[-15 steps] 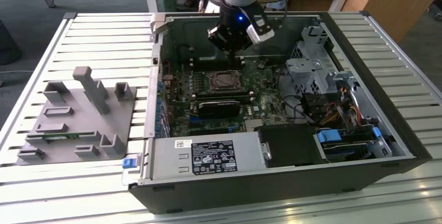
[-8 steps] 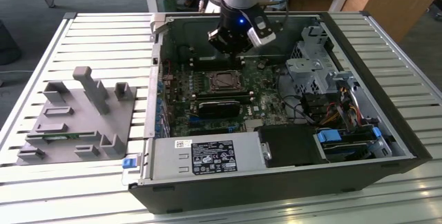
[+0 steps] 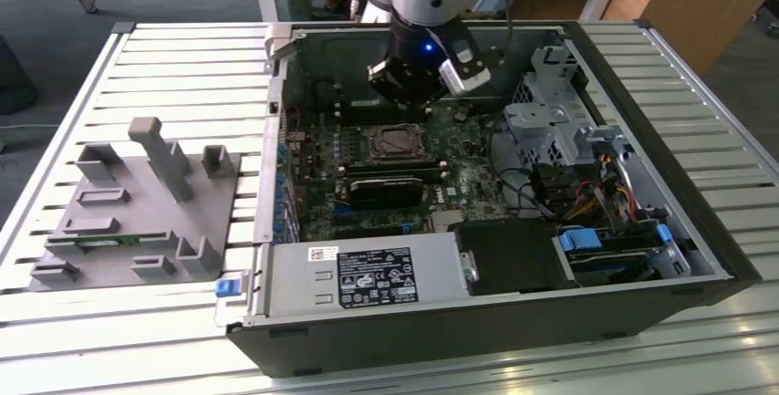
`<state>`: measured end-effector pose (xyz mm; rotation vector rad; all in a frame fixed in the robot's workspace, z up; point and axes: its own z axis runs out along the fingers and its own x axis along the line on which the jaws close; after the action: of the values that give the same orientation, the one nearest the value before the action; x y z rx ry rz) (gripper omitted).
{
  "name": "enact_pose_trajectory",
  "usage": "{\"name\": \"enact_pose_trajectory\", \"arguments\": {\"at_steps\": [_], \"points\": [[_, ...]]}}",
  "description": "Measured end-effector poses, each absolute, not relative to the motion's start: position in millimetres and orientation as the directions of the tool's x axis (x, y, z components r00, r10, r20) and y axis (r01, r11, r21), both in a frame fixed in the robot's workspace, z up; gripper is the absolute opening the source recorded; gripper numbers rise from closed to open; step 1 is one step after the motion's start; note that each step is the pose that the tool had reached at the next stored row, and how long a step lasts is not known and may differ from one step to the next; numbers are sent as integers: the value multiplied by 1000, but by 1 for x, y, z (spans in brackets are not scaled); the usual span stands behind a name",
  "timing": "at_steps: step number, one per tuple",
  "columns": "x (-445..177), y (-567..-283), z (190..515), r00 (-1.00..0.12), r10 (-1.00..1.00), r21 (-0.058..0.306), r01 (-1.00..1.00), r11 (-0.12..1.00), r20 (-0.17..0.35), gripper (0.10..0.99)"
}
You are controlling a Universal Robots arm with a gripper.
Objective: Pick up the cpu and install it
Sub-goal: 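Install the second cpu locking lever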
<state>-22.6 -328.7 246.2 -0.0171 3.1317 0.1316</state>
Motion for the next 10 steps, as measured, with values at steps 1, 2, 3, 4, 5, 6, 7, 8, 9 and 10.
{"name": "enact_pose_trajectory", "arguments": {"at_steps": [1,2,3,4,5,6,7,8,9,10], "points": [[-23,-332,246,-1000,-11,84,-11,996,-7,106],[-23,-335,246,-1000,-11,84,-11,996,-7,106],[-23,-338,246,-1000,-11,84,-11,996,-7,106],[-23,-341,246,-1000,-11,84,-11,996,-7,106],[-23,-343,246,-1000,-11,84,-11,996,-7,106],[-23,-346,246,-1000,-11,84,-11,996,-7,106],[-23,-347,246,-1000,-11,84,-11,996,-7,106],[-23,-349,246,-1000,-11,84,-11,996,-7,106],[-23,-350,245,-1000,-11,84,-11,996,-6,106],[-24,-350,244,-1000,-10,84,-11,996,-5,106]]}}
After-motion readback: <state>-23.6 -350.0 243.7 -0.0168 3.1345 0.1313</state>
